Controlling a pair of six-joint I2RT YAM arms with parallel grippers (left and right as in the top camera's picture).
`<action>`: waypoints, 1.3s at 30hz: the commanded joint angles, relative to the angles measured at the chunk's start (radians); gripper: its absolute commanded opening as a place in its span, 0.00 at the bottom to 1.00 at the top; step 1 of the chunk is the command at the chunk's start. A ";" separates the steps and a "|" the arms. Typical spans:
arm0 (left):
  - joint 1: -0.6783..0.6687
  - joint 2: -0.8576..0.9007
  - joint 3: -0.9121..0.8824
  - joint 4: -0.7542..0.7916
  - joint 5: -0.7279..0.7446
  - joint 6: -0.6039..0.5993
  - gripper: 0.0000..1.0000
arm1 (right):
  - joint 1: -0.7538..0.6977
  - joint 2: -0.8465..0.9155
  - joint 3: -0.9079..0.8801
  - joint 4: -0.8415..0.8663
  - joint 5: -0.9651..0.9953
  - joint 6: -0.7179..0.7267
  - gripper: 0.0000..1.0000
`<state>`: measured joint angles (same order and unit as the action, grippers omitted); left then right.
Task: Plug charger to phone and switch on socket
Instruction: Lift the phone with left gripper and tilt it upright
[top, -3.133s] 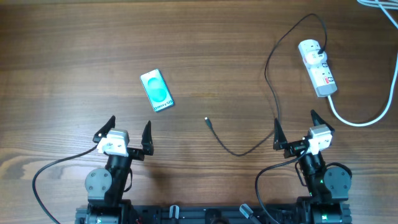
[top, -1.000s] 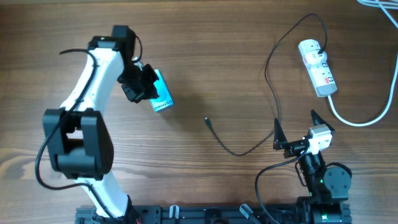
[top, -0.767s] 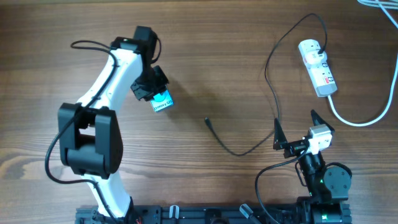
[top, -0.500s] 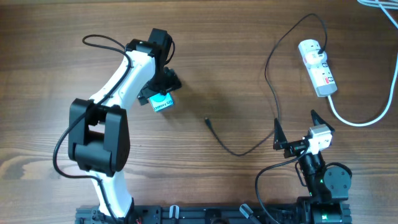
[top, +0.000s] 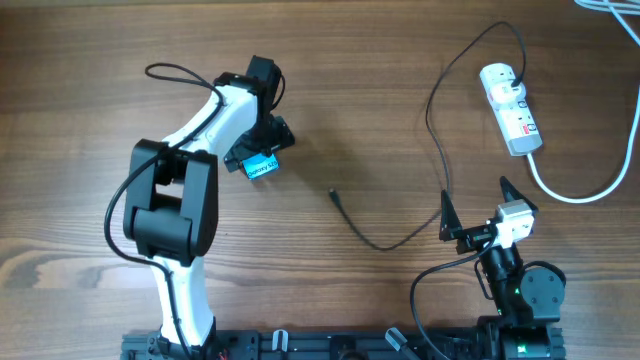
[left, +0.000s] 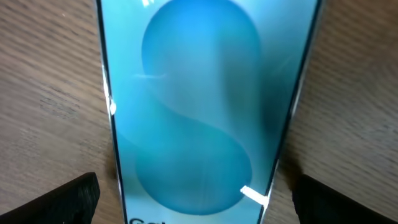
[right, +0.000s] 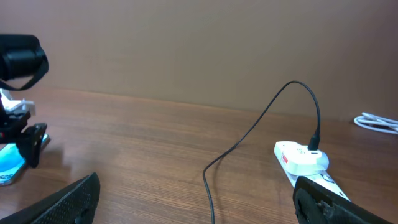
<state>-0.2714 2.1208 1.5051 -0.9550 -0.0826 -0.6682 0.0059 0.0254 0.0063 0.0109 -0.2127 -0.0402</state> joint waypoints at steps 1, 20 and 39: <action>0.000 0.023 -0.023 0.002 -0.023 0.002 1.00 | -0.003 -0.002 -0.001 0.003 0.008 -0.009 1.00; -0.057 0.023 -0.069 -0.150 0.093 0.006 0.72 | -0.003 -0.002 -0.001 0.003 0.008 -0.009 1.00; -0.127 0.023 -0.069 -0.085 0.020 0.009 1.00 | -0.003 -0.002 -0.001 0.003 0.008 -0.009 1.00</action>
<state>-0.4057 2.1059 1.4651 -1.0962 0.0132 -0.6518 0.0059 0.0254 0.0063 0.0109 -0.2127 -0.0402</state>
